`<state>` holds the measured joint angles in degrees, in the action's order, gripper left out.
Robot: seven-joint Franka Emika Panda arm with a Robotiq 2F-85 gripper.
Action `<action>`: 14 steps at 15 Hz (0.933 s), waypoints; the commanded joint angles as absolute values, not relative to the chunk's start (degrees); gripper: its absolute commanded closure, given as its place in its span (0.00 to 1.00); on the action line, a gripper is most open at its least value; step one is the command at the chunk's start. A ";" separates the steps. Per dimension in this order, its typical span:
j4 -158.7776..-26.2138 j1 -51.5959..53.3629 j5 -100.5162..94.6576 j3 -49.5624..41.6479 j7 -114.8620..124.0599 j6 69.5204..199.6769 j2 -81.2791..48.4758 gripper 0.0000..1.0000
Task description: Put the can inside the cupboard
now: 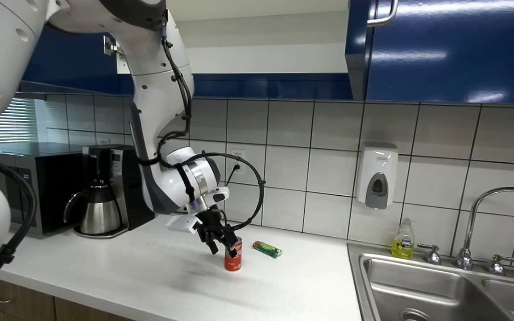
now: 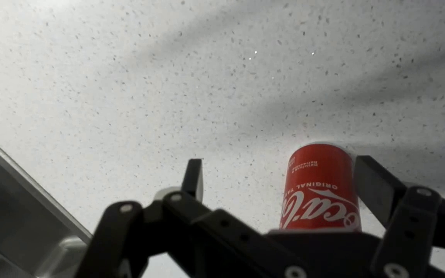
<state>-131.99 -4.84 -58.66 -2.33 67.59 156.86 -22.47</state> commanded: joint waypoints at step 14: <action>-117.73 0.52 -66.83 -5.84 77.21 158.67 -34.50 0.00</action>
<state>-119.43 -0.46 -64.73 -4.68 74.24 157.82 -33.47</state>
